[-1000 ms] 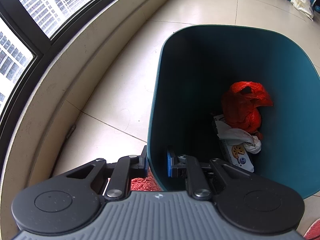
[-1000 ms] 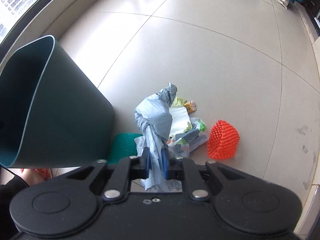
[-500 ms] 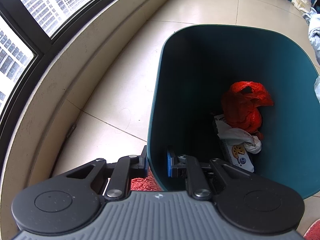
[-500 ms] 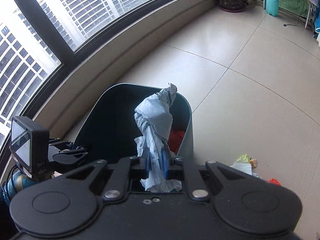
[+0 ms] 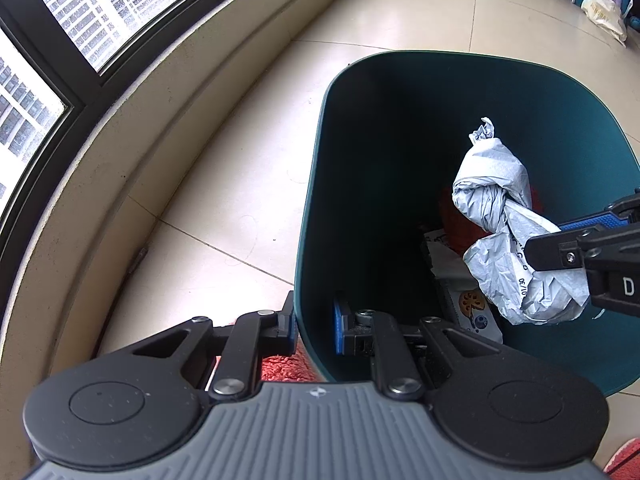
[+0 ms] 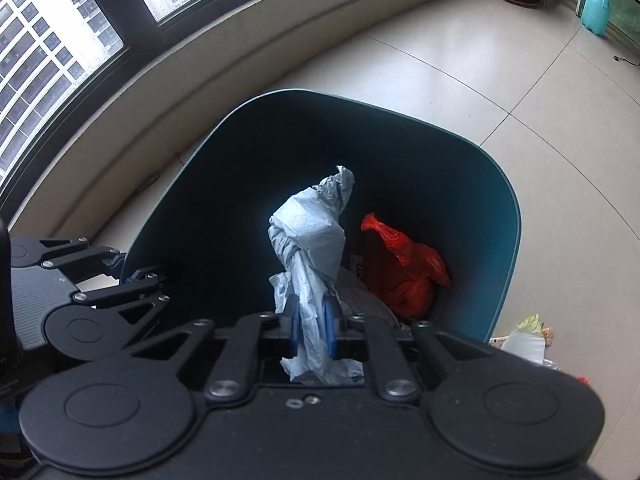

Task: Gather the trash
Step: 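Lift the grey bag over the teal bin and release it inside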

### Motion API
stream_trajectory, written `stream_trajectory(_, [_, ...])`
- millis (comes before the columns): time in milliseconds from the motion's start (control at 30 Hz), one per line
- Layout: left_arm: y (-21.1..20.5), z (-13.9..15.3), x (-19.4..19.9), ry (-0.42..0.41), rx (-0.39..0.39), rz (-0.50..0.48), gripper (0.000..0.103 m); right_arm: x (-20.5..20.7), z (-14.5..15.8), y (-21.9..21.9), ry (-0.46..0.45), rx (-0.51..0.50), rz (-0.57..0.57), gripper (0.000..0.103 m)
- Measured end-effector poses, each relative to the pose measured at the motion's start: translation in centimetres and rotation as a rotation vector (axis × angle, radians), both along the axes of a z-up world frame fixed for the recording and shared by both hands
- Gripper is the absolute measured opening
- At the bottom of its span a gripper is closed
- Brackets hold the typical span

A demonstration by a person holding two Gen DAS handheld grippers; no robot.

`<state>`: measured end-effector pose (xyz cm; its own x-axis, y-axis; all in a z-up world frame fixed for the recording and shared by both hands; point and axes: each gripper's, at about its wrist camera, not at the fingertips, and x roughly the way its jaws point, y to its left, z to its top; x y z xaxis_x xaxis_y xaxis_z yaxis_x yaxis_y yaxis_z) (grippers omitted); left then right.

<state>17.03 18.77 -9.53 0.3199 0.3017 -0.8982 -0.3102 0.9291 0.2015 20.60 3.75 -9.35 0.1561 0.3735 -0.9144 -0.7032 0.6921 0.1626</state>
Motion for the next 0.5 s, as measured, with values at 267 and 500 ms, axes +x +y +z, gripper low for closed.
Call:
stream_trajectory(267, [0.1,0.0,0.0,0.0,0.0,-0.004,0.015,0.2,-1.8,1.0,-0.004,-0.027,-0.003,0.022])
stream_trajectory(500, [-0.2,-0.2,0.0,0.003,0.011,-0.004,0.015,0.0,-0.5,-0.5,-0.013,0.012,-0.017,0.025])
